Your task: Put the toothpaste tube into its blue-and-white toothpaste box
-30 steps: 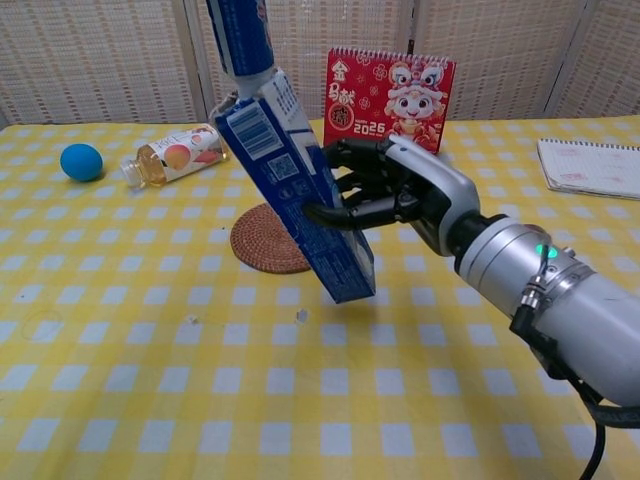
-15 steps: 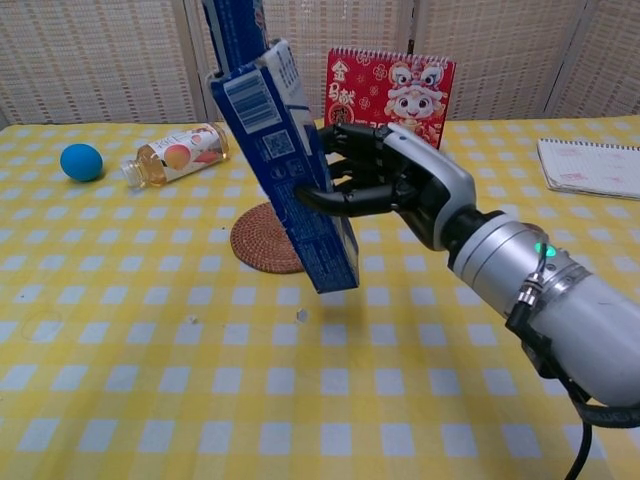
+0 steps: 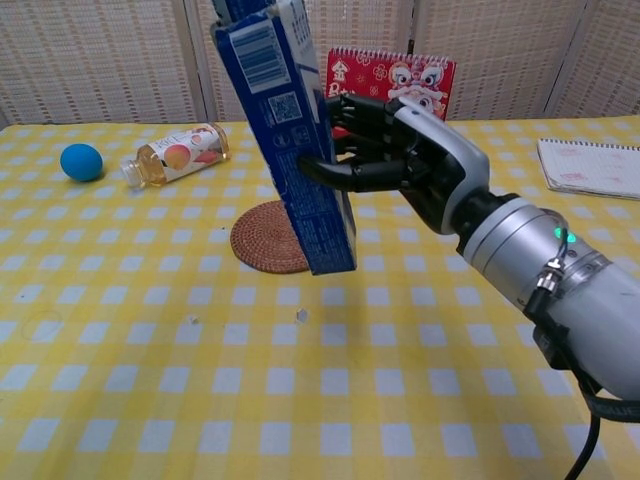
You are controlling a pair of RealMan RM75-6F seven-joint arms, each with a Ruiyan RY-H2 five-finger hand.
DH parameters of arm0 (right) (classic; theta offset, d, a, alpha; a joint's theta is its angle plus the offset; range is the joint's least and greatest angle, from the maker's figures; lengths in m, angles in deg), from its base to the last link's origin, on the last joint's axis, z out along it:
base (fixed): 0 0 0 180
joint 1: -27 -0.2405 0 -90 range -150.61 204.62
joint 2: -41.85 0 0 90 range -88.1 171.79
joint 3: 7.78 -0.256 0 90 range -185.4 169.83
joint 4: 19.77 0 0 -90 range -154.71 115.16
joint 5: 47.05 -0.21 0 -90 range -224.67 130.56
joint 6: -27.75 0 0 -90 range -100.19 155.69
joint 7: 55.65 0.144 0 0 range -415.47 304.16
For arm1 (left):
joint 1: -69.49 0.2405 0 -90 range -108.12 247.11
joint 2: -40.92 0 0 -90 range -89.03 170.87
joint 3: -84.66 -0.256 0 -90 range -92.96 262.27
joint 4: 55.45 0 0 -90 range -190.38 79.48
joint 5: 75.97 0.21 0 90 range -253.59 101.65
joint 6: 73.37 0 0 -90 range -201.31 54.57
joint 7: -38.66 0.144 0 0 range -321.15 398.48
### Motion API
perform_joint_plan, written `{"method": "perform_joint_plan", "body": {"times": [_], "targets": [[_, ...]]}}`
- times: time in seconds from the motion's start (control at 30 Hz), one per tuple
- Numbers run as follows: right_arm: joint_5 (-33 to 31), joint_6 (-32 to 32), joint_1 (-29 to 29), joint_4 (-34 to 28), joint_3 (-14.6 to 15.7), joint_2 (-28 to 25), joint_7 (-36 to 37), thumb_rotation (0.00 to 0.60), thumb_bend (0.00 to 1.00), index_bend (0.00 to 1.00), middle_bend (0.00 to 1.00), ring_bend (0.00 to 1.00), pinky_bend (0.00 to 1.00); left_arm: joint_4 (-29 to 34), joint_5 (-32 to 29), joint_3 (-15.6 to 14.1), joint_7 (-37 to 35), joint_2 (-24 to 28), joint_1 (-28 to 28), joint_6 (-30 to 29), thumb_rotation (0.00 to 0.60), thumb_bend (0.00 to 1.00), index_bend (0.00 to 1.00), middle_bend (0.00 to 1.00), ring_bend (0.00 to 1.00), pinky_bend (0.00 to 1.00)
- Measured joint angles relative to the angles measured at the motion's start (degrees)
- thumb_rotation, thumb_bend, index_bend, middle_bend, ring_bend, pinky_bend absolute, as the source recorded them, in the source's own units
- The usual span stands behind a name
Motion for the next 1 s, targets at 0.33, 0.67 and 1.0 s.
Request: {"method": "perform_joint_plan", "body": {"times": [0.33,0.67,1.0], "targets": [[-0.1,-0.5,0.2,-1.0,0.4,-0.8,-0.9,0.600,0.30,0.48,0.33,0.38,0.41,0.0,-1.2,-0.5,0.9,2.2,-1.0,4.3,0.600,0.16,0.02,1.00,1.00,1.00],[-0.2,-0.5,0.4,-1.7,0.8,-1.5,-1.4,0.600,0.30,0.48,0.33,0.37,0.41,0.0,-0.2,0.2,-2.3,5.0,-0.7,6.9,0.600,0.12,0.00,1.00,1.00,1.00],[-0.2,-2.6,2.2,-3.7,1.1,-5.6,-5.0,0.600,0.30,0.48,0.33,0.37,0.41,-0.5,9.5,-3.3,1.8,7.3,2.9,3.9,0.600,0.13,0.00,0.88,0.90,1.00]]}}
